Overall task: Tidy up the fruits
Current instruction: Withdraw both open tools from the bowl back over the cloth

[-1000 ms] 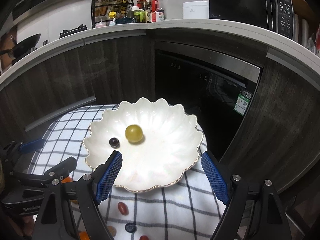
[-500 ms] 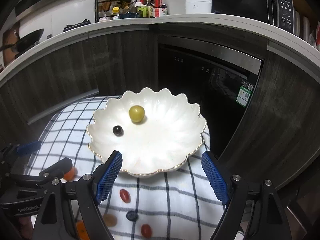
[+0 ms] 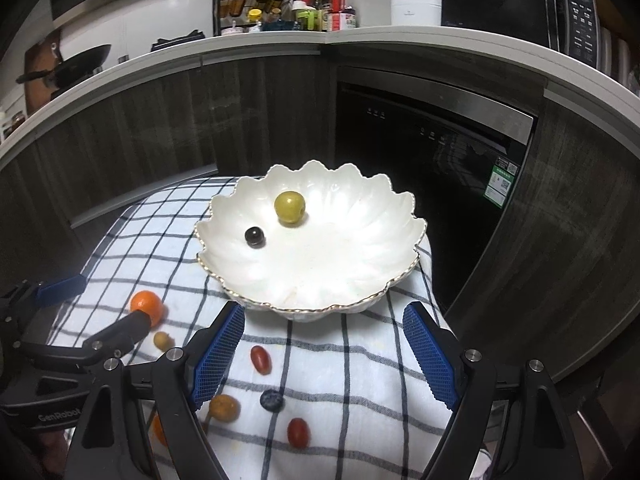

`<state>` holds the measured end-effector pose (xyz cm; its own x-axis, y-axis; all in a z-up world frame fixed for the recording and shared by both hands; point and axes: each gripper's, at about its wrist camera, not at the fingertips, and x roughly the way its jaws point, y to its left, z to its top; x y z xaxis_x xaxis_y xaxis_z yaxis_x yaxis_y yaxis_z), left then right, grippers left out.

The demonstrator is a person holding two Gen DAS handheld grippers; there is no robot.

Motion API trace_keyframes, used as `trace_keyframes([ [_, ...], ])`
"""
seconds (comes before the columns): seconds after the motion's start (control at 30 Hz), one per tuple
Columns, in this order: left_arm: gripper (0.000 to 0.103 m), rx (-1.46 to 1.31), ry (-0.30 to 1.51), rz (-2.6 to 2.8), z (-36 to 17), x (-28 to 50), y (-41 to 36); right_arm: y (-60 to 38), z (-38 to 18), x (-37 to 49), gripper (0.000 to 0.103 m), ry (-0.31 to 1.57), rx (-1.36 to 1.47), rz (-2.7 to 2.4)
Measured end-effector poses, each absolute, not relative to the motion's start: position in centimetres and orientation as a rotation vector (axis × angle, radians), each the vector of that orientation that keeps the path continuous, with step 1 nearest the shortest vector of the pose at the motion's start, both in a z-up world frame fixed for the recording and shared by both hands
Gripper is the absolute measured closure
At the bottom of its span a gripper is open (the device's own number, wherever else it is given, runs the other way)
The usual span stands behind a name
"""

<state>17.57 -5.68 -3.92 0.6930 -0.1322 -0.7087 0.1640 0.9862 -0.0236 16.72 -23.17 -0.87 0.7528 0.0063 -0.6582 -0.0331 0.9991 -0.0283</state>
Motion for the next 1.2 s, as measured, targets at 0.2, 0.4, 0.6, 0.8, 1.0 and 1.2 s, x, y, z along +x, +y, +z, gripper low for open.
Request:
trace_keyframes([
  [0.2, 0.005, 0.042, 0.764, -0.153, -3.6, 16.2, -6.0, -23.1, -0.8, 16.0, 0.020, 0.711, -0.060, 0.038],
  [0.4, 0.005, 0.037, 0.756, -0.141, -3.8, 15.0, -6.3, -23.7, -1.4, 15.2, 0.020, 0.721, -0.062, 0.042],
  [0.6, 0.005, 0.048, 0.746, -0.139, -4.4, 13.7, -7.0, -24.2, -2.4, 14.4, 0.020, 0.739, -0.062, 0.046],
  [0.8, 0.005, 0.049, 0.755, -0.142, -5.3, 12.8, -7.3, -24.5, -3.2, 13.7, 0.020, 0.744, -0.069, 0.053],
  [1.0, 0.005, 0.061, 0.747, -0.137, -5.8, 12.2, -7.5, -24.7, -4.0, 13.3, 0.020, 0.758, -0.057, 0.053],
  [1.2, 0.005, 0.073, 0.747, -0.139, -6.5, 11.8, -7.7, -24.4, -5.1, 13.1, 0.020, 0.775, -0.070, 0.075],
])
